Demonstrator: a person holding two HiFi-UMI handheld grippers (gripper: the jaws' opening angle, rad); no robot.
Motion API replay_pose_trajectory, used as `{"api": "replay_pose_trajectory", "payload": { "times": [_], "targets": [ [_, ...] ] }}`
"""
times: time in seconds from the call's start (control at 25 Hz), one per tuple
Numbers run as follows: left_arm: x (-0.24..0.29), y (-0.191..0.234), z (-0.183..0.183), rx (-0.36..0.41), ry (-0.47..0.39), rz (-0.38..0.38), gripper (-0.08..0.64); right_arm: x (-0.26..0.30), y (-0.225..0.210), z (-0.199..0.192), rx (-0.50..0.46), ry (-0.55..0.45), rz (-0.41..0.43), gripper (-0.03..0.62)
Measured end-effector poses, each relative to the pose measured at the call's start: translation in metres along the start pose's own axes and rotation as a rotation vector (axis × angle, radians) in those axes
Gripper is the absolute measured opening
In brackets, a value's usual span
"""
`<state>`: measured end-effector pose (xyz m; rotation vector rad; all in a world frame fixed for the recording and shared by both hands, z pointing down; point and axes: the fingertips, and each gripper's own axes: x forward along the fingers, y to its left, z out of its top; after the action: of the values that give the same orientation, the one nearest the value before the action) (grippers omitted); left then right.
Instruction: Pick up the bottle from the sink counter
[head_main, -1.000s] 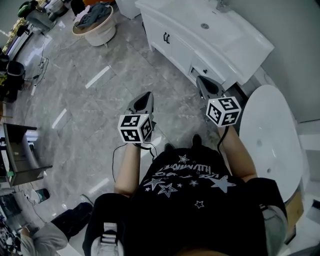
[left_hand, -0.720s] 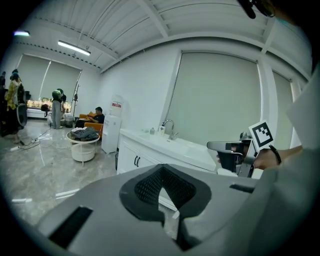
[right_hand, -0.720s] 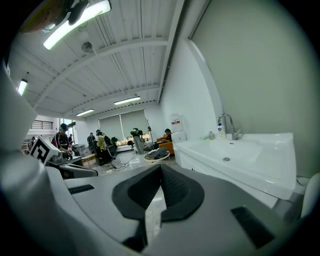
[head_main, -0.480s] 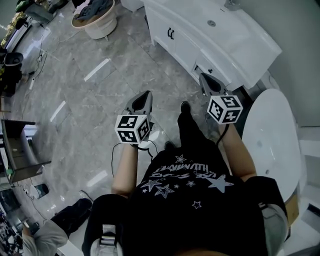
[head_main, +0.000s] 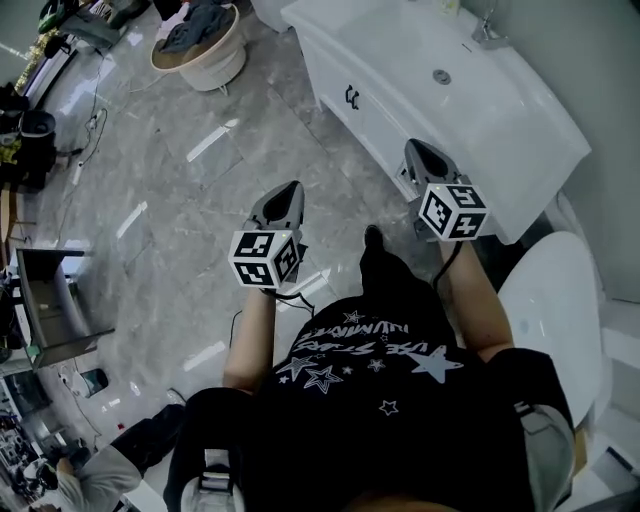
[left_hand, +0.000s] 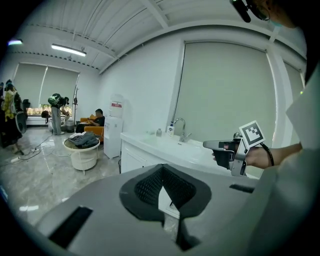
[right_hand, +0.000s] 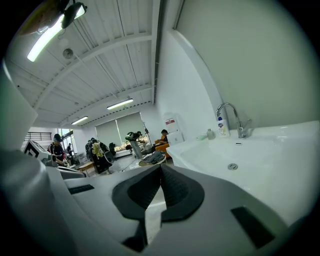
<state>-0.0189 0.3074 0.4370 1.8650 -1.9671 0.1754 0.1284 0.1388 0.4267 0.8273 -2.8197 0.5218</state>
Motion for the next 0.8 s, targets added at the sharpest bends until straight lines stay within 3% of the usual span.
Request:
{"api": "replay_pose_trajectory", "payload": {
  "times": [0.44,0.8],
  "targets": [
    [0.133,0.005,0.068,0.014,-0.007,0.026,0.008,0.092,-0.102,0.049,0.003,0.017,0.018,0.008],
    [0.196,0.019,0.101,0.002,-0.028,0.058,0.008,0.144,-0.151,0.07,0.02,0.017,0.024,0.008]
  ]
}}
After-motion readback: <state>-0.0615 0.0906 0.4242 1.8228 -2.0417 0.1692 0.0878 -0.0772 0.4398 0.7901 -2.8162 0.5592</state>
